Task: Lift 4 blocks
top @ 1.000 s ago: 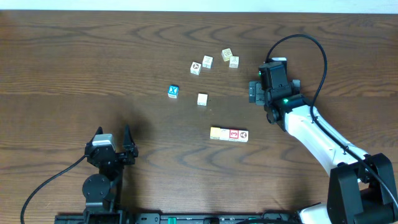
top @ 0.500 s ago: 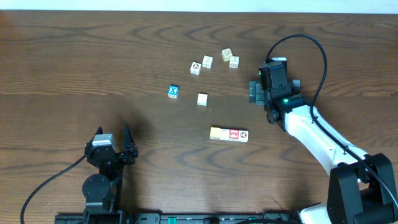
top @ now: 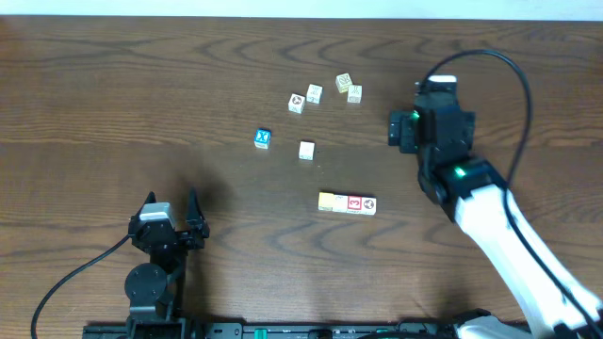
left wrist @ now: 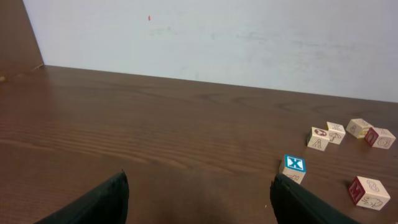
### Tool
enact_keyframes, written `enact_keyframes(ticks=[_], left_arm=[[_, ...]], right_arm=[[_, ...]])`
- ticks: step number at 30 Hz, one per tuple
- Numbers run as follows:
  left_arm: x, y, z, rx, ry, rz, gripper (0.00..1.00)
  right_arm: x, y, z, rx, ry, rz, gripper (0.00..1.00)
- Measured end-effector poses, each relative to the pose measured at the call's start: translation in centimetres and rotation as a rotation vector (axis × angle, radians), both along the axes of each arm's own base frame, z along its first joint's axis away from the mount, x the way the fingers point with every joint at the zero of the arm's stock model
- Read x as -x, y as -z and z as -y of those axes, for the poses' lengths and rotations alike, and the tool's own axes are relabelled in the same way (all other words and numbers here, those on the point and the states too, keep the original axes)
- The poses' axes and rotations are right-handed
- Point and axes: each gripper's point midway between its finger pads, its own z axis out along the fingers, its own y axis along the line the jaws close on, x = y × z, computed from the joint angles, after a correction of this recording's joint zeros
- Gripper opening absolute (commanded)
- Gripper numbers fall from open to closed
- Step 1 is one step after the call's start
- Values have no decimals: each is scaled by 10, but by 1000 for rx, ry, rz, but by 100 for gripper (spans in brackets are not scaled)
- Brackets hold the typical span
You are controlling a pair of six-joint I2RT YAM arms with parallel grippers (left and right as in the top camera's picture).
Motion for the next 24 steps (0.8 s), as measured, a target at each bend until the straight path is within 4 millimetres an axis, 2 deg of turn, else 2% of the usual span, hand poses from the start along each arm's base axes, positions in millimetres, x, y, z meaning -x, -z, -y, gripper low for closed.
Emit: enact_keyframes(ticks=[3,5,16,24], left_arm=[[0,0,0,0,-1,0,73],[0,0,0,0,0,0,73],[0,0,0,0,0,0,73],[0,0,0,0,0,0,73]], right_arm=[[16,-17,6,-15,3,59,99],[28,-21,10,-20,5,82,99],[101,-10,31,-76,-8,223,99],[127,-21,47,-141,9,419,99]])
